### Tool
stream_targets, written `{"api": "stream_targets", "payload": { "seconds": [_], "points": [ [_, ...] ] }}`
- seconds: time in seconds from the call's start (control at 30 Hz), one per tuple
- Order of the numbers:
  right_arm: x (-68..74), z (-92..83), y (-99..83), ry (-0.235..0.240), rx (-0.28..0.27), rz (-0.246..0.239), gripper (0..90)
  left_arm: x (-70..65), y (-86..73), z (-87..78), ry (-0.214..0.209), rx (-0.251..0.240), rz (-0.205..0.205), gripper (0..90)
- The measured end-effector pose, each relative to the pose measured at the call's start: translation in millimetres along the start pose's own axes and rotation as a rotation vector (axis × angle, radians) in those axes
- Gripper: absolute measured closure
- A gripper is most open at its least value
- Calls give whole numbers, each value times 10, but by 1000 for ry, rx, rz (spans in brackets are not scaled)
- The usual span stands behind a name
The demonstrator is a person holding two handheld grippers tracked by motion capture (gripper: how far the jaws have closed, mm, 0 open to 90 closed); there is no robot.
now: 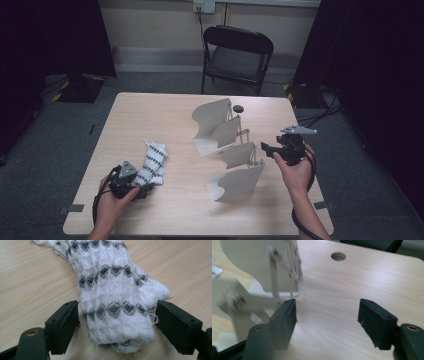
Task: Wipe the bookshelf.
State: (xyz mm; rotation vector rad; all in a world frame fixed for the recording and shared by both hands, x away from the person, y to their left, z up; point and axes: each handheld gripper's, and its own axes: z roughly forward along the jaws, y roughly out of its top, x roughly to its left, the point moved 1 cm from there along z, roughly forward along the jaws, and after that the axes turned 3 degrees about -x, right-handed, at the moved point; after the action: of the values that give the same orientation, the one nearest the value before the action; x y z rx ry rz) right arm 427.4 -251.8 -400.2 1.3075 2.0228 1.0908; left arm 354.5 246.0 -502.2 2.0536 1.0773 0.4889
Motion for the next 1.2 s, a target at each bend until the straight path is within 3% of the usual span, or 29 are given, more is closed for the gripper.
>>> {"api": "stream_targets", "payload": {
  "seconds": [0.17, 0.33, 0.43, 0.6, 0.83, 0.9, 0.93, 1.0, 1.17, 1.2],
  "points": [
    [-51, 85, -372, 10, 43, -18, 244, 22, 74, -115, -1, -36, -47, 184],
    [-34, 181, -694, 15, 74, -37, 211, 90, 188, -168, 13, -58, -37, 211],
    [-16, 221, -820, 18, 81, -37, 203, 143, 238, -118, 22, -57, -43, 261],
    [23, 266, -900, 26, 104, -59, 175, 219, 283, 13, 10, -64, -80, 325],
    [55, 347, -980, 34, 140, -81, 160, 220, 358, 168, 19, -18, -71, 417],
    [48, 355, -994, 39, 135, -65, 153, 202, 357, 207, 2, -18, -78, 471],
    [40, 358, -996, 37, 133, -66, 152, 207, 353, 222, -3, -8, -61, 479],
    [22, 360, -1007, 42, 127, -54, 147, 201, 346, 243, -8, -7, -76, 527],
    [12, 358, -1025, 39, 109, -50, 146, 130, 389, 276, -36, 8, -33, 670],
    [12, 357, -1032, 39, 104, -50, 146, 111, 410, 283, -38, 15, -2, 692]
  ]
}}
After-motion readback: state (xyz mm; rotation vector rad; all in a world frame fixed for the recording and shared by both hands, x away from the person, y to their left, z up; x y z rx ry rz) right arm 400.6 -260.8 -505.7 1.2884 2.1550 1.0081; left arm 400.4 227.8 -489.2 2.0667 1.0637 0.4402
